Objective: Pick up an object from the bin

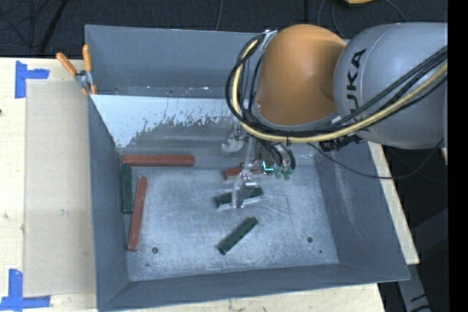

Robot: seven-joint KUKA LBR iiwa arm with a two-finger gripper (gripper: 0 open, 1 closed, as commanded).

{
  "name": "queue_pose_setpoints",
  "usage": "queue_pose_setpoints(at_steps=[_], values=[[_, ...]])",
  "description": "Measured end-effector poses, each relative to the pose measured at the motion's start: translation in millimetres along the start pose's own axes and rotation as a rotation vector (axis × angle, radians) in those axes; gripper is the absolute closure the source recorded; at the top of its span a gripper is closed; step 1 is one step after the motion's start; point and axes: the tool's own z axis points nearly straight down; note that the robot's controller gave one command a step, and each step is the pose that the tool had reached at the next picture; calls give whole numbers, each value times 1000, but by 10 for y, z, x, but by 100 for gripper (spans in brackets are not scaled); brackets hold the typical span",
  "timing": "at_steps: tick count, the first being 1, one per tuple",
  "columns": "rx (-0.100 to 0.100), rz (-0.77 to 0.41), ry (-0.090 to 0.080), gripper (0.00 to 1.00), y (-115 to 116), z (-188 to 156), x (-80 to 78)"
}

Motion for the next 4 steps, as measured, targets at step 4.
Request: queue_pose_setpoints(at_steps=[4], values=[[-1, 19, -9, 0, -806, 826, -243]])
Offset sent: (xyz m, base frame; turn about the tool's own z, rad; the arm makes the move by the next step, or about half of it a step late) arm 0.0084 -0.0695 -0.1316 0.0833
